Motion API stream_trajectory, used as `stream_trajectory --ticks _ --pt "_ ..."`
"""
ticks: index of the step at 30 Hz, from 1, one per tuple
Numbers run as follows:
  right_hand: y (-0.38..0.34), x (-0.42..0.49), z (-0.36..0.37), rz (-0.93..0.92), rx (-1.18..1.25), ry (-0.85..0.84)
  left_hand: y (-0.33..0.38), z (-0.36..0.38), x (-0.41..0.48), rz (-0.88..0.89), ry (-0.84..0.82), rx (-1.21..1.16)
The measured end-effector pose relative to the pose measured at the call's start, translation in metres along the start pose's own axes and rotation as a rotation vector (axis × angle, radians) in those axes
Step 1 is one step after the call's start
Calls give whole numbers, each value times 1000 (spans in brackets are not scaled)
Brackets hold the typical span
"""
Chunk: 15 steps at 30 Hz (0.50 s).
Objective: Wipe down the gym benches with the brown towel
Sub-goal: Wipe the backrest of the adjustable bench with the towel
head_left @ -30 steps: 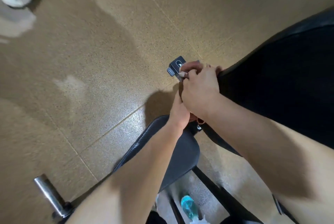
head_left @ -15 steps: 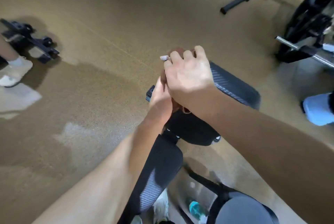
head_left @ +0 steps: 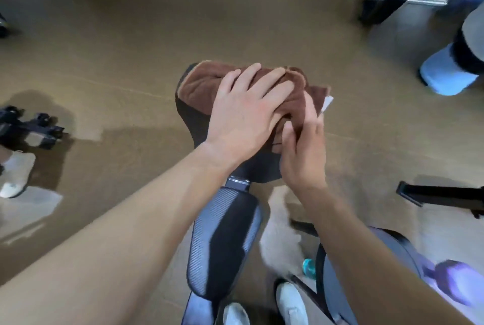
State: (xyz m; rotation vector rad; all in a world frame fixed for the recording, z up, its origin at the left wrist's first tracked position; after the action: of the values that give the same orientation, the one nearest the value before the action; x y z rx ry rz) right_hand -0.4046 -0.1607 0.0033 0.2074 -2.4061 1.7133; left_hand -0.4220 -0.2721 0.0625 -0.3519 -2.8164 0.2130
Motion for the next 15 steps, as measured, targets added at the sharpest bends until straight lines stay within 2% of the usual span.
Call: stream_trajectory --ticks 2,5,7,9,12,15 --pt "21 -13 8 33 169 29 24 3 4 114 3 68" --pt "71 -40 29 340 500 27 77 22 -2 438 -109 208" --pt "88 -52 35 467 592 28 88 22 -9 619 -167 269" --pt "87 -49 33 484 715 68 66 9 -5 624 -136 236" --pt "82 -36 32 498 930 145 36 5 -4 516 -100 219" --pt "99 -38 43 559 838 183 55 12 -10 453 -12 281"
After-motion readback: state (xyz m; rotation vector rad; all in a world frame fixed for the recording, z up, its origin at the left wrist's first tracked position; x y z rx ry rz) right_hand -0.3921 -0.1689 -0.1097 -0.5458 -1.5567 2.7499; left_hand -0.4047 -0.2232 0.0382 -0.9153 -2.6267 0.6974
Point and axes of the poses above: each hand's wrist, its own x-axis towards the middle knuckle, its own z-axis out of the palm, y = z × x, the point moved 10 cm from there along x, towards the middle knuckle, and after that the axes turned 9 degrees about x, right-handed, at the moved point
